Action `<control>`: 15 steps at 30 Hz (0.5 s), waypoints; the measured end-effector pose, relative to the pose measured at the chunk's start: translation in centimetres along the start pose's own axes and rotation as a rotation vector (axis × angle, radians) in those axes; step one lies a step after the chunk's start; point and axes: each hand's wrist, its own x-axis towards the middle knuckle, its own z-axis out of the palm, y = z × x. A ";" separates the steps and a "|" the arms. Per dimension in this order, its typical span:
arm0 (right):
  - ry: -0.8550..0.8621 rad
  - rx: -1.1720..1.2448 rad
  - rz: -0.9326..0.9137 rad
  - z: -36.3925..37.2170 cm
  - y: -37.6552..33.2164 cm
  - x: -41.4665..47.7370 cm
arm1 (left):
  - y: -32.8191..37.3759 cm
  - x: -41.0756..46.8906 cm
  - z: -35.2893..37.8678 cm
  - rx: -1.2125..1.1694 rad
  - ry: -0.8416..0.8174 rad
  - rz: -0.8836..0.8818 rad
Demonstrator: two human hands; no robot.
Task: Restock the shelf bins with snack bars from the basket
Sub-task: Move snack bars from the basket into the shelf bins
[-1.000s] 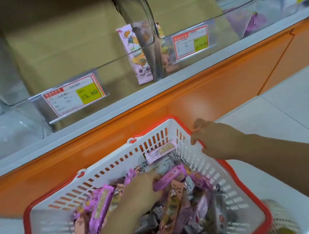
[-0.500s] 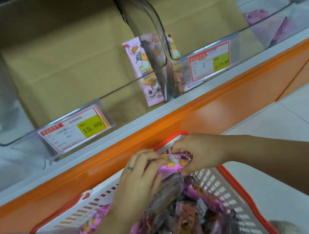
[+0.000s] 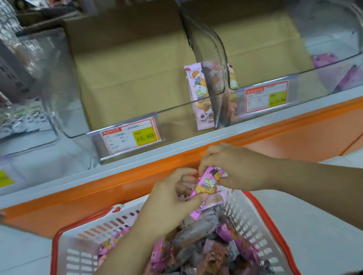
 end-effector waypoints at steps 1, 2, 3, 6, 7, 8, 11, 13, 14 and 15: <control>0.014 0.002 -0.005 -0.3 -0.4 -0.5 | 0.6 -0.3 -0.1 -0.067 -0.009 -0.041; 0.030 -0.003 -0.010 -0.6 -0.8 -1.0 | 1.2 -0.6 -0.1 -0.128 -0.019 -0.079; 0.055 -0.013 -0.014 -0.9 -1.2 -1.6 | 1.9 -1.0 -0.1 -0.185 -0.030 -0.110; 0.262 0.053 0.021 -1.9 -2.2 -3.5 | 3.8 -1.7 -0.2 -0.328 -0.022 -0.160; 0.361 0.119 0.041 -2.5 -2.6 -4.4 | 4.7 -2.0 -0.1 -0.358 -0.006 -0.168; 0.450 0.193 0.059 -3.1 -3.0 -5.4 | 5.5 -2.2 0.0 -0.375 0.007 -0.173; 0.555 0.356 0.106 -5.3 -4.2 -8.4 | 8.9 -2.5 0.8 -0.422 0.051 -0.191; 0.537 0.450 0.125 -6.6 -5.0 -10.4 | 11.5 -2.3 1.5 -0.476 0.071 -0.194; 0.527 0.481 0.127 -7.1 -5.4 -11.3 | 12.8 -2.2 2.0 -0.513 0.071 -0.191; 0.519 0.503 0.129 -7.7 -5.6 -12.3 | 14.2 -2.1 2.4 -0.553 0.067 -0.181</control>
